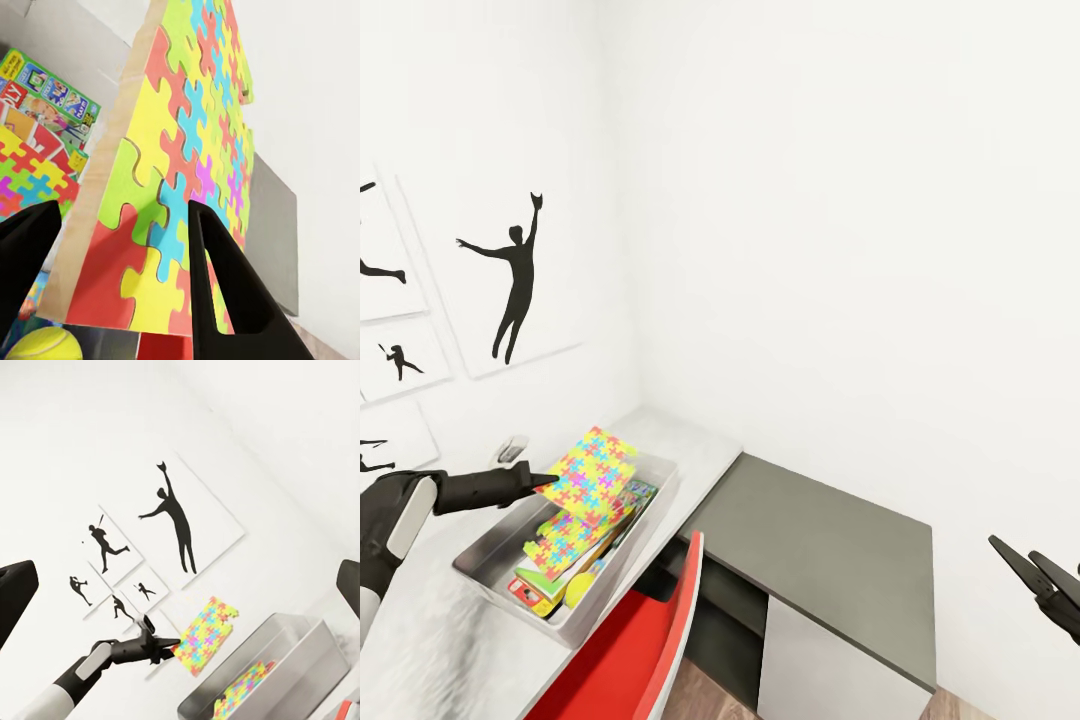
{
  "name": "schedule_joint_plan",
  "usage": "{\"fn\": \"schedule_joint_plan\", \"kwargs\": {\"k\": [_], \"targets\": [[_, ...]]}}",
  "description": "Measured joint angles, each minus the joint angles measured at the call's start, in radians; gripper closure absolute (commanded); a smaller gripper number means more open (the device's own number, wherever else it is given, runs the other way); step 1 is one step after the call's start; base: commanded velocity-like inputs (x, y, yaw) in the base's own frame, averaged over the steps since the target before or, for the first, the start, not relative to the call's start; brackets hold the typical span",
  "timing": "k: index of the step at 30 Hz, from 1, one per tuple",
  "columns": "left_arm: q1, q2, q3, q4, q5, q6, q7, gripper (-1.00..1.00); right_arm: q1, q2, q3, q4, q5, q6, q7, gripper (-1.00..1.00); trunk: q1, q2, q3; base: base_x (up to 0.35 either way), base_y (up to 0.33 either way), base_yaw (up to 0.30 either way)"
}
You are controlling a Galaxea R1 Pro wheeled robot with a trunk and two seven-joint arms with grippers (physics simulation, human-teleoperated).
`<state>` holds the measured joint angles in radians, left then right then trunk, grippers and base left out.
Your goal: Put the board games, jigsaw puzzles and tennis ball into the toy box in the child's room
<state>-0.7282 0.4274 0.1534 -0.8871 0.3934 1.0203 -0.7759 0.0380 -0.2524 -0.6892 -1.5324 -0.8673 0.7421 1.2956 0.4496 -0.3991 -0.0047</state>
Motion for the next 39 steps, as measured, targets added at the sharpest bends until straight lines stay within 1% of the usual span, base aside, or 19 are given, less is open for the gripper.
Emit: {"fn": "schedule_joint_plan", "kwargs": {"k": [4,8,10,12,13,14,15,17,20,22,24,28,39], "targets": [[0.0,-0.001,-0.002,0.007,-0.001,-0.022,0.018,1.0,0.0,0.0,0.0,0.0,0.0,0.0,0.0,-1.0,0.0,0.0,0.0,0.0,0.0,0.0],[0.0,-0.001,-0.003,0.046,-0.004,-0.067,0.02,1.0,0.0,0.0,0.0,0.001,0.0,0.0,0.0,-1.0,0.0,0.0,0.0,0.0,0.0,0.0],[0.0,-0.001,-0.013,0.065,-0.003,-0.089,0.02,1.0,0.0,0.0,0.0,0.003,0.001,0.0,0.0,-1.0,0.0,0.0,0.0,0.0,0.0,0.0],[0.0,-0.001,-0.045,0.081,-0.004,-0.116,0.019,1.0,0.0,0.0,0.0,0.006,0.006,0.0,0.0,-1.0,0.0,0.0,0.0,0.0,0.0,0.0],[0.0,-0.001,-0.067,0.086,-0.003,-0.127,0.019,1.0,0.0,0.0,0.0,0.006,0.011,0.0,0.0,-1.0,0.0,0.0,0.0,0.0,0.0,0.0],[0.0,-0.001,-0.096,0.091,-0.003,-0.14,0.019,1.0,0.0,0.0,0.0,0.007,0.02,0.0,0.0,-1.0,0.0,0.0,0.0,0.0,0.0,0.0],[0.0,-0.001,-0.11,0.093,-0.003,-0.147,0.019,1.0,0.0,0.0,0.0,0.007,0.024,0.0,0.0,-1.0,0.0,0.0,0.0,0.0,0.0,0.0],[0.0,0.0,-0.126,0.098,-0.003,-0.156,0.019,1.0,0.0,0.0,0.0,0.008,0.028,0.0,0.0,-1.0,0.0,0.0,0.0,0.0,0.0,0.0],[0.0,0.001,-0.133,0.127,-0.005,-0.166,0.02,1.0,0.0,0.001,0.0,0.008,0.03,0.0,0.001,-1.0,0.0,0.0,0.0,0.0,0.0,0.0],[0.0,0.001,-0.133,0.154,-0.004,-0.19,0.019,1.0,0.0,0.001,0.0,0.008,0.03,0.0,0.001,-1.0,0.0,0.0,0.0,0.0,0.0,0.0],[0.0,0.001,-0.132,0.184,-0.005,-0.234,0.019,1.0,0.0,0.001,0.0,0.008,0.031,0.0,0.001,-1.0,0.0,0.0,0.0,0.0,0.0,0.0],[0.0,0.001,-0.133,0.206,-0.004,-0.265,0.019,1.0,0.0,0.001,0.0,0.008,0.031,-0.001,0.001,-1.0,0.0,0.0,0.0,0.0,0.0,0.0],[0.0,0.001,-0.134,0.214,-0.004,-0.28,0.019,1.0,0.0,0.001,0.0,0.008,0.031,-0.002,0.001,-1.0,0.0,0.0,0.0,0.0,0.0,0.0]]}}
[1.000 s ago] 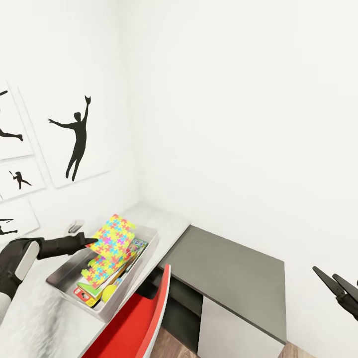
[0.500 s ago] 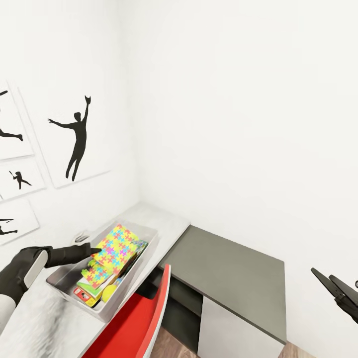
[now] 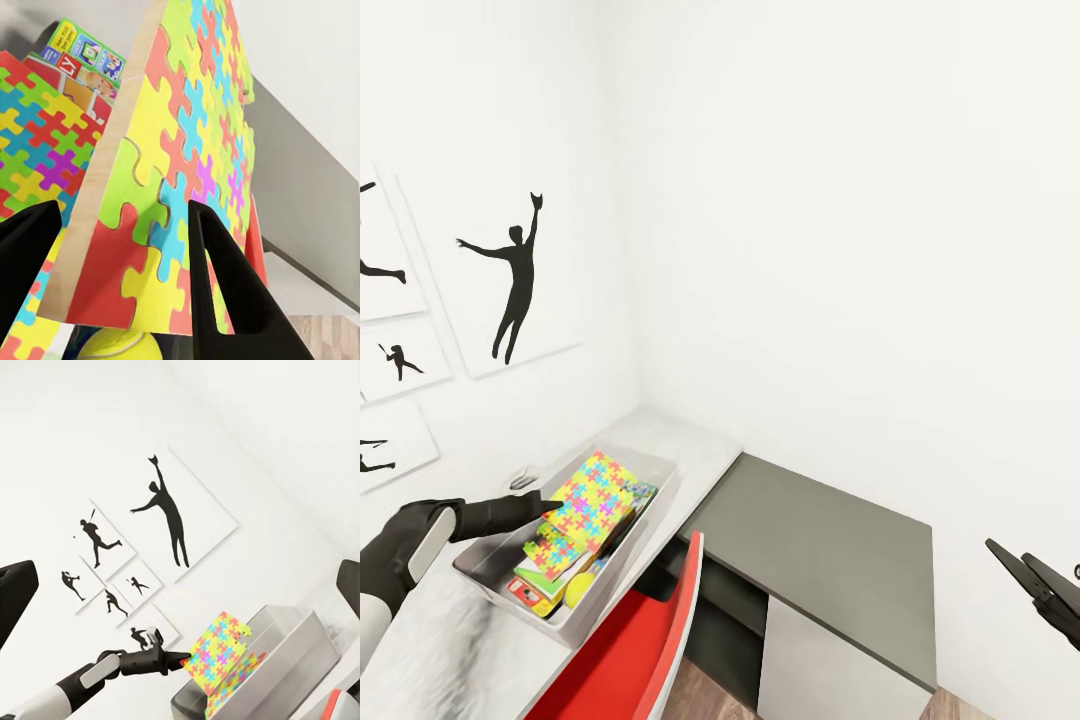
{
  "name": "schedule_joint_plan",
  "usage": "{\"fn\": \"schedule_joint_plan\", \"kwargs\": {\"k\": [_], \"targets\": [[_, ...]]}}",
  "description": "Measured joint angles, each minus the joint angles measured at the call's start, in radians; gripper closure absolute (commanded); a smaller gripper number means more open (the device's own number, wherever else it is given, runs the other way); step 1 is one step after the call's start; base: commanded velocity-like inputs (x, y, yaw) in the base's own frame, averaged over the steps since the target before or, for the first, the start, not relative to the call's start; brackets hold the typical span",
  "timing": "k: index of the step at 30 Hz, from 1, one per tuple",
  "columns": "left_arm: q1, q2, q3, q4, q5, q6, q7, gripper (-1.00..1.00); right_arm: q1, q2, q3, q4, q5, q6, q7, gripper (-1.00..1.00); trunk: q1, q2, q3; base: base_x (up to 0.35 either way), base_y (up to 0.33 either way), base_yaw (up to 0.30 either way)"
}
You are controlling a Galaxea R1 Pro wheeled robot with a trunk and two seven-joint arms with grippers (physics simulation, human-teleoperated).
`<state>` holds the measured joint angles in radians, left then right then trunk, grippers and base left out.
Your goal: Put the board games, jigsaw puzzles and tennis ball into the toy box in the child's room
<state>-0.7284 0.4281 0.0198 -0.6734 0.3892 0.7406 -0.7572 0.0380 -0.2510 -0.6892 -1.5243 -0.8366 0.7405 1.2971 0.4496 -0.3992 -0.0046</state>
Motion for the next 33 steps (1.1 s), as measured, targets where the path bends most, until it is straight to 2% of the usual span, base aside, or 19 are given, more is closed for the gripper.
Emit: {"fn": "schedule_joint_plan", "kwargs": {"k": [1,11,21,22,25,27,28,33], "targets": [[0.0,0.0,0.0,0.0,0.0,0.0,0.0,-1.0,0.0,0.0,0.0,0.0,0.0,0.0,0.0,-1.0,0.0,0.0,0.0,0.0,0.0,0.0],[0.0,0.001,0.002,0.001,0.0,0.0,-0.001,-1.0,0.0,0.001,0.0,0.001,0.0,0.0,0.0,-1.0,0.0,0.0,0.0,0.0,0.0,0.0],[0.0,0.016,0.019,-0.009,0.01,0.001,-0.035,-1.0,0.0,0.001,0.0,0.001,0.0,0.0,0.0,-1.0,0.0,0.0,0.0,0.0,0.0,0.0],[0.0,0.02,0.029,-0.01,0.011,0.003,-0.059,-1.0,0.0,0.001,0.0,0.001,0.0,0.0,0.0,-1.0,0.0,0.0,0.0,0.0,0.0,0.0],[0.001,0.044,0.057,-0.012,0.011,0.006,-0.187,-1.0,0.0,0.0,0.0,0.001,0.0,0.0,0.0,-1.0,0.0,0.0,0.0,0.0,0.0,0.0],[0.001,0.068,0.068,-0.012,0.008,0.007,-0.328,-1.0,0.0,0.0,0.0,0.001,0.0,0.0,0.0,-1.0,0.0,0.0,0.0,0.0,0.0,0.0],[0.002,0.075,0.07,-0.012,0.007,0.007,-0.365,-1.0,0.0,0.0,0.0,0.001,0.0,0.0,0.0,-1.0,0.0,0.0,0.0,0.0,0.0,0.0],[0.011,0.138,0.075,-0.012,0.009,0.003,-0.71,-1.0,0.0,0.0,0.0,0.001,0.0,0.0,0.002,-1.0,0.0,0.0,0.0,-0.004,0.0,0.0]]}}
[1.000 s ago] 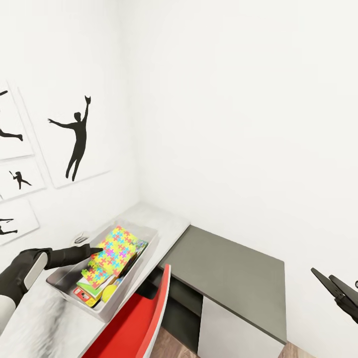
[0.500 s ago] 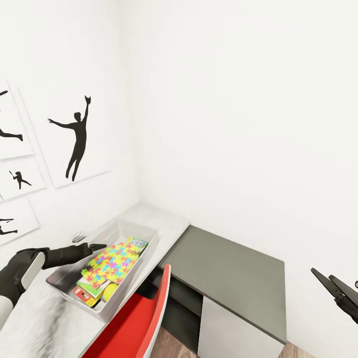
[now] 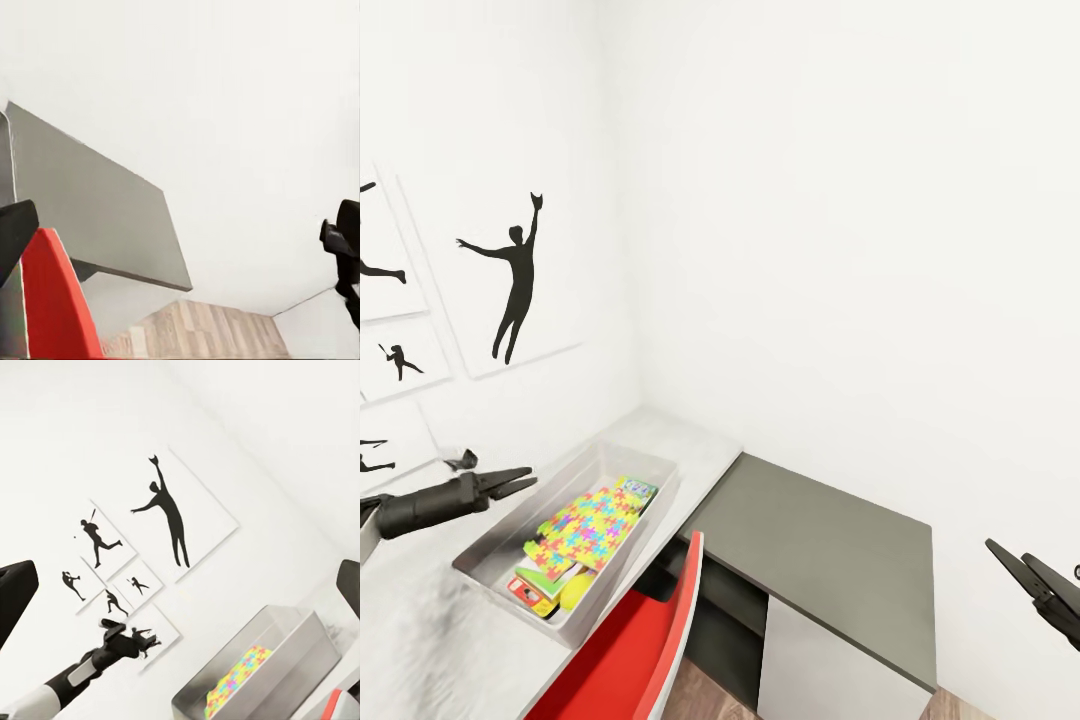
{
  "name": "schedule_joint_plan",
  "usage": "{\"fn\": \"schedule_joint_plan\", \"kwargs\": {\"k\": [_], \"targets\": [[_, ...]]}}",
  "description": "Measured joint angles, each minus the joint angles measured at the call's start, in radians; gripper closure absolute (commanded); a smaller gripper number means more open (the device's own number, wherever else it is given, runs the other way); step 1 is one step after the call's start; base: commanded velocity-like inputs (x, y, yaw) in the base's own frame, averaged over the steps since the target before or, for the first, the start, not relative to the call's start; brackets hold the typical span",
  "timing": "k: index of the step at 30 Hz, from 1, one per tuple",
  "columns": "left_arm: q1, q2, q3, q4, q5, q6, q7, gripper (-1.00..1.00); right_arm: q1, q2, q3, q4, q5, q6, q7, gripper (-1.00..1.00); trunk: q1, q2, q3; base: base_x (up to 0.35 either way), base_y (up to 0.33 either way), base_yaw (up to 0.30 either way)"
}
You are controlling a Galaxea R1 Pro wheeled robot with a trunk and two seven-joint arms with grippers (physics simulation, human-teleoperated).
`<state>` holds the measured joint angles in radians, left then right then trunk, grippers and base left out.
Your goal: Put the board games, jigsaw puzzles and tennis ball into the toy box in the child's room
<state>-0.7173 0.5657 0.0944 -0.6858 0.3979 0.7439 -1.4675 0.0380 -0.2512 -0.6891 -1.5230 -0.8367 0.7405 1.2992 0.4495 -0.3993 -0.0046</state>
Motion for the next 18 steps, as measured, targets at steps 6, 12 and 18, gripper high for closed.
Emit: {"fn": "schedule_joint_plan", "kwargs": {"k": [6,12,18], "targets": [[0.06,0.029,0.001,0.001,0.006,-0.008,-0.1,-1.0,0.0,0.001,0.0,0.0,0.0,0.0,0.002,-1.0,0.001,0.0,0.001,-0.176,0.0,-0.016],[0.1,0.033,0.012,-0.002,0.01,-0.012,-0.1,-1.0,0.0,0.005,0.0,0.0,0.002,0.0,0.002,-1.0,0.0,0.0,0.007,-0.074,0.0,-0.14],[0.105,0.034,0.027,-0.01,0.012,-0.012,-0.1,-1.0,0.0,0.01,0.0,0.0,0.003,0.0,0.001,-1.0,0.0,0.0,0.012,-0.008,0.0,-0.086]]}}
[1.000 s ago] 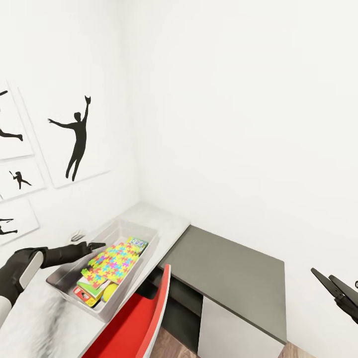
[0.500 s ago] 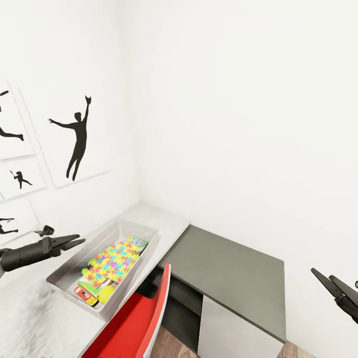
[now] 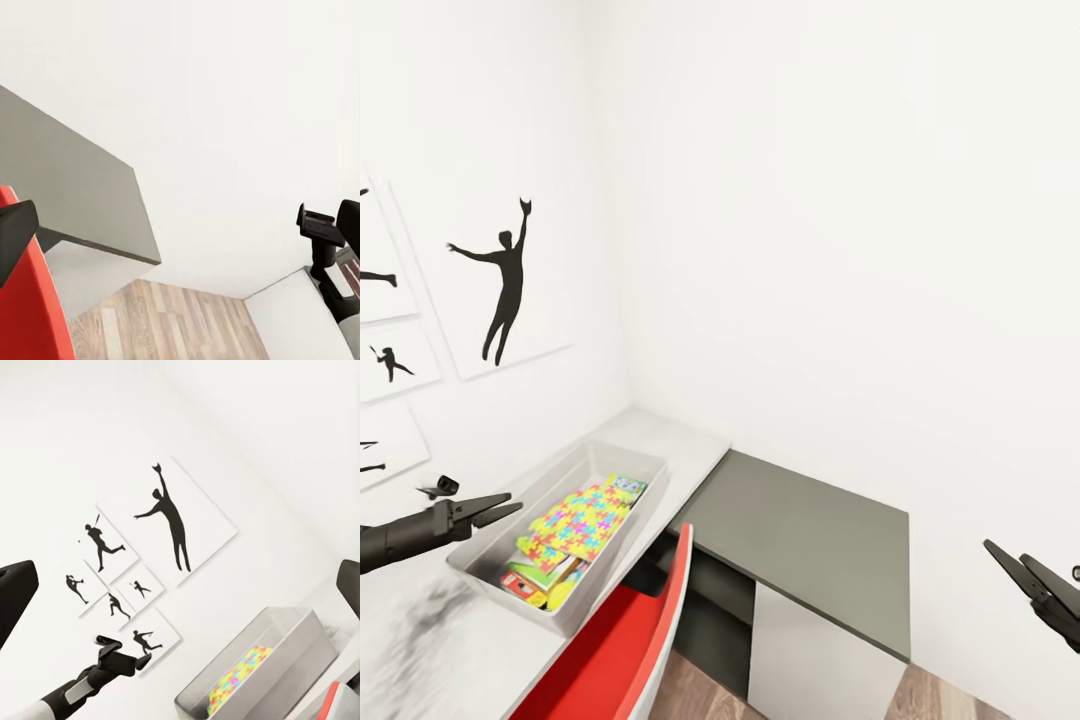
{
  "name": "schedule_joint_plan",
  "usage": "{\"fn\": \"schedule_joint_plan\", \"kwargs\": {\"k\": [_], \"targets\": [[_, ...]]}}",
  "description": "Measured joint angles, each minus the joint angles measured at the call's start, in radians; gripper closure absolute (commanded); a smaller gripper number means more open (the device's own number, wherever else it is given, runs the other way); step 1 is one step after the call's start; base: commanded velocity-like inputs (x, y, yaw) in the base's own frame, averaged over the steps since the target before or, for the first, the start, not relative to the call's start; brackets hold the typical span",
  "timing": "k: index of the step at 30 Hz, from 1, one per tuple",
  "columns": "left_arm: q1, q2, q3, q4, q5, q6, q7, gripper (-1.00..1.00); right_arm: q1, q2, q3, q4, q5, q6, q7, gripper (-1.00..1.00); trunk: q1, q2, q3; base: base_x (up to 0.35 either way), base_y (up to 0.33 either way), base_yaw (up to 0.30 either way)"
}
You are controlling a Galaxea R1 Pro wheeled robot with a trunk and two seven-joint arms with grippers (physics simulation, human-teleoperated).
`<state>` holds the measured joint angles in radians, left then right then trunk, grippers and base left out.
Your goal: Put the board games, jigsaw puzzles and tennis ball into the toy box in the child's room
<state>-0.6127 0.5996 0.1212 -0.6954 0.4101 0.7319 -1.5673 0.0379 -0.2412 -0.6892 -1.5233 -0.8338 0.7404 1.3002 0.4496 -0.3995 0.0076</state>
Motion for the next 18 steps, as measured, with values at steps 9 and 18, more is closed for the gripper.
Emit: {"fn": "schedule_joint_plan", "kwargs": {"k": [9,18], "targets": [[0.002,0.0,0.003,-0.005,0.003,0.0,0.0,-1.0,0.0,0.002,0.0,-0.002,0.0,0.0,-0.001,-1.0,0.0,0.0,0.002,-0.097,-0.159,-0.039],[0.002,0.001,0.003,-0.008,0.003,0.0,0.0,-1.0,0.0,0.002,0.0,-0.001,0.0,0.0,-0.001,-1.0,0.0,0.0,0.011,-0.162,-0.229,-0.186]]}}
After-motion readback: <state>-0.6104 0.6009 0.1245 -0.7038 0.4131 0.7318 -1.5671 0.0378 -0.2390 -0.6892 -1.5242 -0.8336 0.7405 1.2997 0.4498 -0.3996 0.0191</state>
